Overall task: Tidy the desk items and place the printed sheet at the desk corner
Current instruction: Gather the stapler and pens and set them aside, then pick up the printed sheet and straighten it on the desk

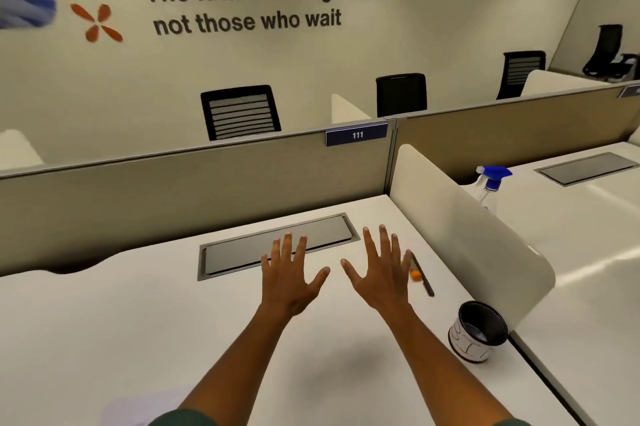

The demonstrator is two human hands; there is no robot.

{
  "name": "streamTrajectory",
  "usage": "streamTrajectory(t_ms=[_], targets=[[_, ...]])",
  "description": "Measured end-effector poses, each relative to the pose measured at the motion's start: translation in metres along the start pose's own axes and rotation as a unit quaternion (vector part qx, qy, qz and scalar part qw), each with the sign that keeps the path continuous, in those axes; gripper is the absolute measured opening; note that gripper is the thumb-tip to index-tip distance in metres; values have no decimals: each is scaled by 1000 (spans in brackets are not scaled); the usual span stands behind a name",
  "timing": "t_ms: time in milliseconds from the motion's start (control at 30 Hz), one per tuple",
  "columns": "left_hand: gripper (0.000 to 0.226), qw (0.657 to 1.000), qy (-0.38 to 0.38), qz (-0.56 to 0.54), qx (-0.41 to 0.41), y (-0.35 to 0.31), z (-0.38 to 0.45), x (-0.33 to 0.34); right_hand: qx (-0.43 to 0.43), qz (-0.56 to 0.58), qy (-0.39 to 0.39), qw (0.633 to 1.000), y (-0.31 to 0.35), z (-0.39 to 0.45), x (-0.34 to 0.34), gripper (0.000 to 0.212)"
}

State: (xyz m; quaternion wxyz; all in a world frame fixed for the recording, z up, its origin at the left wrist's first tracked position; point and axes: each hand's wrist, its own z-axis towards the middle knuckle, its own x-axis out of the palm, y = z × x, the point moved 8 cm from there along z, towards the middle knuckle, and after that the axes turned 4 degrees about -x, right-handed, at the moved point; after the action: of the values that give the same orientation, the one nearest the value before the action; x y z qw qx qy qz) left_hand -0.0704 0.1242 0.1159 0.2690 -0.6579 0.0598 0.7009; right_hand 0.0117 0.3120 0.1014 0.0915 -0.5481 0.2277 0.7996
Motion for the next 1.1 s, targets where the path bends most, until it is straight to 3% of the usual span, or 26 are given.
streamTrajectory(t_ms=[700, 1100], targets=[[89, 994, -23, 3, -103, 236, -128, -83, -95, 35, 23, 995, 239, -99, 12, 86], [90, 988, 36, -6, -151, 321, -212, -62, -111, 24, 94, 989, 297, -187, 63, 88]])
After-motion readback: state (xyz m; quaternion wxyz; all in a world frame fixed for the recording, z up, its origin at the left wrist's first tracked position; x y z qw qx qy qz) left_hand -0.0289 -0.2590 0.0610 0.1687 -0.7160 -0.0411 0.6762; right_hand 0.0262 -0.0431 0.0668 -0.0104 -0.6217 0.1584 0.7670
